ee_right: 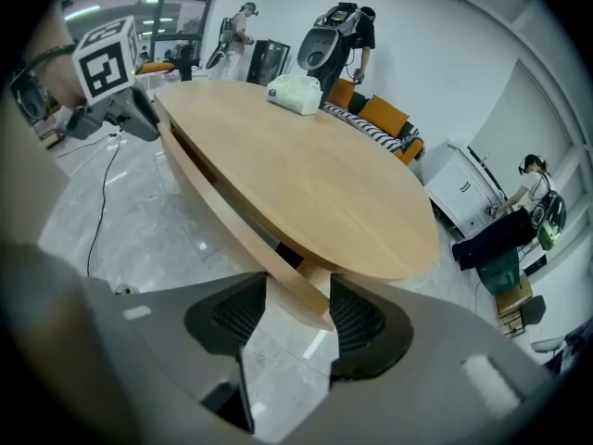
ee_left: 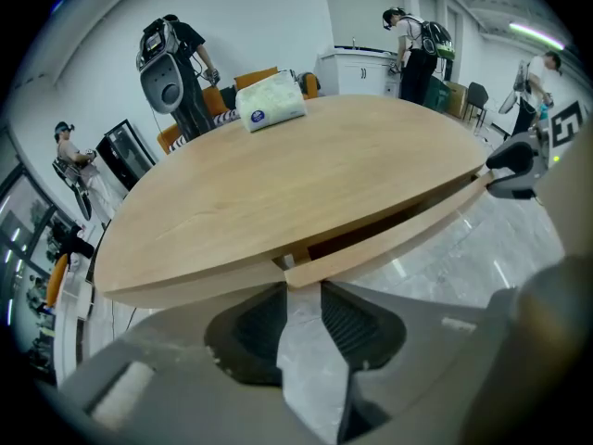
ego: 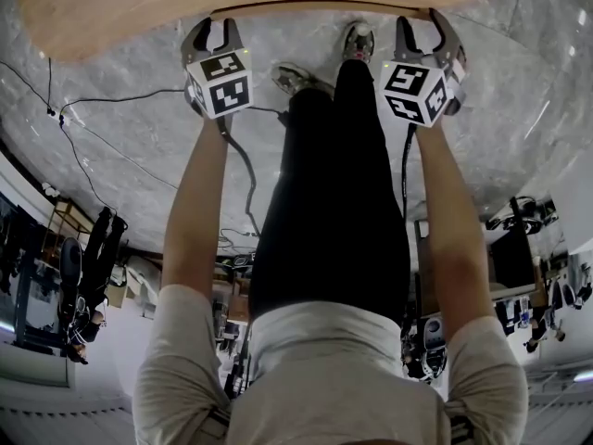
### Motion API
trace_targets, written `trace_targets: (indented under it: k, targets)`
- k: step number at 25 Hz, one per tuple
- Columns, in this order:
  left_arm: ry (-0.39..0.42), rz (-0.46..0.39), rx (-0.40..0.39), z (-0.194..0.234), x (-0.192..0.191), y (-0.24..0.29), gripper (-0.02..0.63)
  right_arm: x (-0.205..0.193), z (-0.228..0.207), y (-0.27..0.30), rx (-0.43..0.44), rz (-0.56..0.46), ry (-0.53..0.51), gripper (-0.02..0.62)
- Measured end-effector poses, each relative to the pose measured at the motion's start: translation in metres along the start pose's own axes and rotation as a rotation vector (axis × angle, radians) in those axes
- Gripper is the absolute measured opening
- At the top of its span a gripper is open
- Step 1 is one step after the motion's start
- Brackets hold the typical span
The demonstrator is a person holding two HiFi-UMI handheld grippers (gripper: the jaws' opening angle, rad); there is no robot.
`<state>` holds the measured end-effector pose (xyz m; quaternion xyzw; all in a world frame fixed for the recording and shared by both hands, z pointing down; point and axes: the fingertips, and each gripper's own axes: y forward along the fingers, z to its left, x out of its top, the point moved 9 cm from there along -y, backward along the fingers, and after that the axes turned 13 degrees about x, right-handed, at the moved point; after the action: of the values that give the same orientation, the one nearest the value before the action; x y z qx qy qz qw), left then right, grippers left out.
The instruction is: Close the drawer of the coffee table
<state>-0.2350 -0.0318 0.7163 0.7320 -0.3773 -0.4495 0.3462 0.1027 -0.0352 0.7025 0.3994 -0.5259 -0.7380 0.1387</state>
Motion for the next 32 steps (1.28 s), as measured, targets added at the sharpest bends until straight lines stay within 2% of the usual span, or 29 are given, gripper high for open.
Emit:
trace_targets:
  k: [4, 8, 14, 17, 22, 26, 32]
  targets:
    - [-0.033, 0.015, -0.006, 0.001, 0.003, 0.002, 0.137, -0.002, -0.003, 0.001, -0.014, -0.027, 0.072, 0.247]
    - [-0.108, 0.028, -0.009, 0.003, 0.009, 0.003, 0.137, 0.0, -0.009, 0.002, -0.008, -0.054, 0.111, 0.255]
    - [-0.12, 0.027, -0.001, 0.004, 0.015, 0.005, 0.137, 0.002, -0.012, 0.003, -0.014, -0.077, 0.143, 0.258]
    - [-0.152, 0.034, -0.005, 0.004, 0.016, 0.006, 0.137, 0.001, -0.011, 0.003, -0.021, -0.083, 0.178, 0.262]
    - [-0.196, 0.026, 0.003, 0.003, 0.021, 0.009, 0.137, -0.006, -0.021, 0.007, -0.019, -0.133, 0.398, 0.3]
    - [-0.219, 0.025, 0.009, 0.004, 0.023, 0.012, 0.137, -0.001, -0.025, 0.011, -0.025, -0.132, 0.368, 0.298]
    - [-0.231, 0.032, 0.045, 0.004, 0.026, 0.006, 0.135, 0.001, -0.026, 0.009, -0.018, -0.121, 0.378, 0.296]
